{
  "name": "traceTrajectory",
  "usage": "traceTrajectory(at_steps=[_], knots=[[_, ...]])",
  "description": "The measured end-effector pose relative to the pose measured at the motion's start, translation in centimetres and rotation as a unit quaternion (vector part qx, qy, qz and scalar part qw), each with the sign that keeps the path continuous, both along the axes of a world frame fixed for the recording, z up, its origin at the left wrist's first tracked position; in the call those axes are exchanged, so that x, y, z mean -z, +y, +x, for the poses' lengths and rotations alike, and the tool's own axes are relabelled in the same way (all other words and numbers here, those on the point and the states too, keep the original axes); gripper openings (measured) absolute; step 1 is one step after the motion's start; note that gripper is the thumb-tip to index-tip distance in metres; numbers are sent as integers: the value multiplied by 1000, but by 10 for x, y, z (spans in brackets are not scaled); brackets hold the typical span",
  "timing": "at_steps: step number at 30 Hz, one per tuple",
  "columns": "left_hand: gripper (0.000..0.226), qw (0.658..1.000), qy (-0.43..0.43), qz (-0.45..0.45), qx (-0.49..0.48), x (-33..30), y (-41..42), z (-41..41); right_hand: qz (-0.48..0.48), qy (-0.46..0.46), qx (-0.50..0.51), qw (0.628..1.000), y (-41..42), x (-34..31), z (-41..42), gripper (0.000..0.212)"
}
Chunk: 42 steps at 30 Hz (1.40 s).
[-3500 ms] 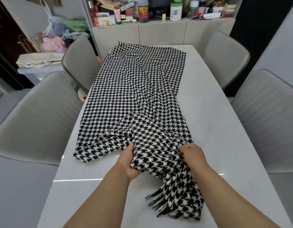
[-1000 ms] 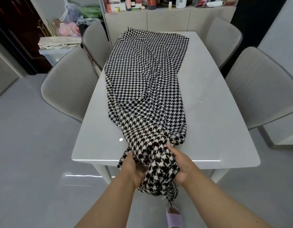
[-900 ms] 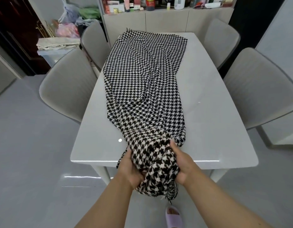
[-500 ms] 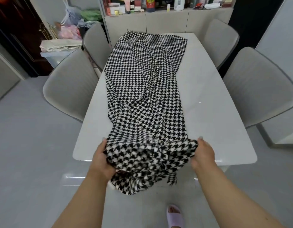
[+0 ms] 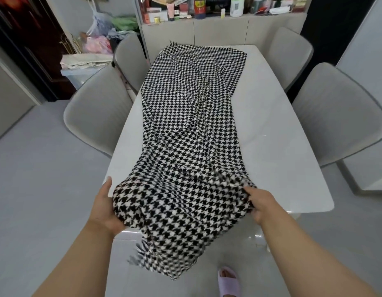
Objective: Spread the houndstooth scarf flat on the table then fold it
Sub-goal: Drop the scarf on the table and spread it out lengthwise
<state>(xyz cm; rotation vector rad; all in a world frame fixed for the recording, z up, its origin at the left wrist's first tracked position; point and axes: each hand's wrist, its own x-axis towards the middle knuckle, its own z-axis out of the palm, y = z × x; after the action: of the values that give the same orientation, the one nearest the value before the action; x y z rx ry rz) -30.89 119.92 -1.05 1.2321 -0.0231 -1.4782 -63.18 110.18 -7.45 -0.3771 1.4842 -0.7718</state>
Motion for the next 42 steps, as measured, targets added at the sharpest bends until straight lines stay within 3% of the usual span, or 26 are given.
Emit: traceTrajectory(at_steps=[2, 4, 7, 10, 14, 18, 24, 28, 30, 34, 42], knots=[[68, 999, -27, 19, -4, -2, 2, 10, -21, 29, 75, 997, -6, -3, -11, 23], [63, 995, -74, 64, 1, -2, 2, 22, -58, 168, 130, 976, -13, -15, -24, 33], [44, 968, -224, 108, -26, 4, -2, 38, -123, 347, 180, 912, -18, -40, -37, 37], [43, 901, -398, 164, -56, 14, -12, 35, -156, 381, 148, 899, -24, -44, -36, 34], [62, 838, -508, 195, 30, 29, -22, 21, -185, 386, 42, 903, -25, -32, -24, 40], [35, 791, -574, 182, 109, 37, -27, -2, -196, 387, -43, 900, -27, -19, -20, 47], [37, 802, -557, 125, 176, 55, -36, -39, -155, 438, -110, 878, -27, -12, -20, 56], [27, 817, -529, 93, 210, 55, -44, -53, -126, 561, -177, 799, -22, -13, -20, 65], [21, 825, -513, 78, 226, 54, -48, -57, -132, 581, -191, 780, -18, -15, -18, 68], [16, 825, -495, 39, 268, 43, -54, -70, -153, 548, -218, 793, -8, -22, -14, 73], [16, 809, -495, -22, 315, 24, -59, -120, -234, 424, -221, 847, 24, -55, -18, 51]])
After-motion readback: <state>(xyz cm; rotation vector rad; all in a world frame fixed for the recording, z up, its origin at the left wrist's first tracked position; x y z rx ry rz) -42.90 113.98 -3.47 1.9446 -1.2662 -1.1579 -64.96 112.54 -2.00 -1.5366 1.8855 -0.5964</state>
